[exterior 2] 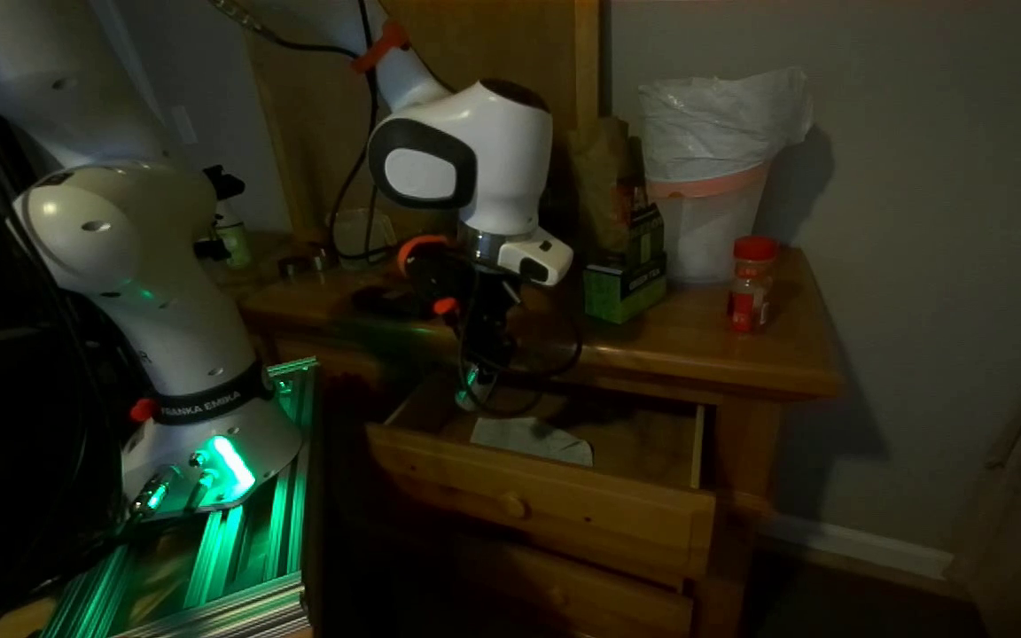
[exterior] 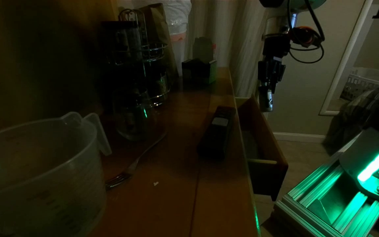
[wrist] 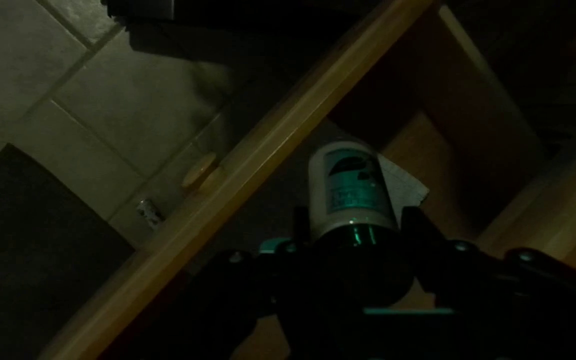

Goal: Pick up one glass jar from the stand and put it in the open drawer.

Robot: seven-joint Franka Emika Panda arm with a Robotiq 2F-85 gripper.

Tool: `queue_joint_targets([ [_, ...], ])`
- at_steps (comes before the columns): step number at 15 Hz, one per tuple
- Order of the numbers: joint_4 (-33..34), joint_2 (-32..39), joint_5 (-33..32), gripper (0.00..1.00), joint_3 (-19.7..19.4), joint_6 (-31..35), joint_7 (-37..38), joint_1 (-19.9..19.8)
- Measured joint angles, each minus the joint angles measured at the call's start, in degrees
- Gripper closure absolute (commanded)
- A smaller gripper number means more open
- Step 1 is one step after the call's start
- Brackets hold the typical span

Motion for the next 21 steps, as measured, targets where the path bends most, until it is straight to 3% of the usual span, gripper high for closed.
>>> queue_joint_targets([
  [1, 0.0, 0.0, 0.0, 0.52, 0.0, 0.0, -0.3, 0.0],
  [2, 0.0, 0.0, 0.0, 0.77, 0.0, 0.0, -0.3, 0.0],
  [4, 0.0, 0.0, 0.0, 0.77, 0.0, 0.0, -0.4, 0.1],
  [7, 0.0, 0.0, 6.4, 0.77, -0.6, 4.2, -9.6, 0.2],
  [11, 0.0, 0.0, 22.1, 0.77, -1.0, 10.9, -26.4, 2.0],
  [15, 0.0, -0.1, 38.6, 0.77, -1.7, 13.2, -44.5, 6.9],
  [17, -0.2, 0.7, 43.4, 0.77, -1.7, 13.2, -51.6, 7.9],
  [21, -0.7, 5.5, 48.8, 0.77, -1.9, 15.2, -58.9, 7.5],
])
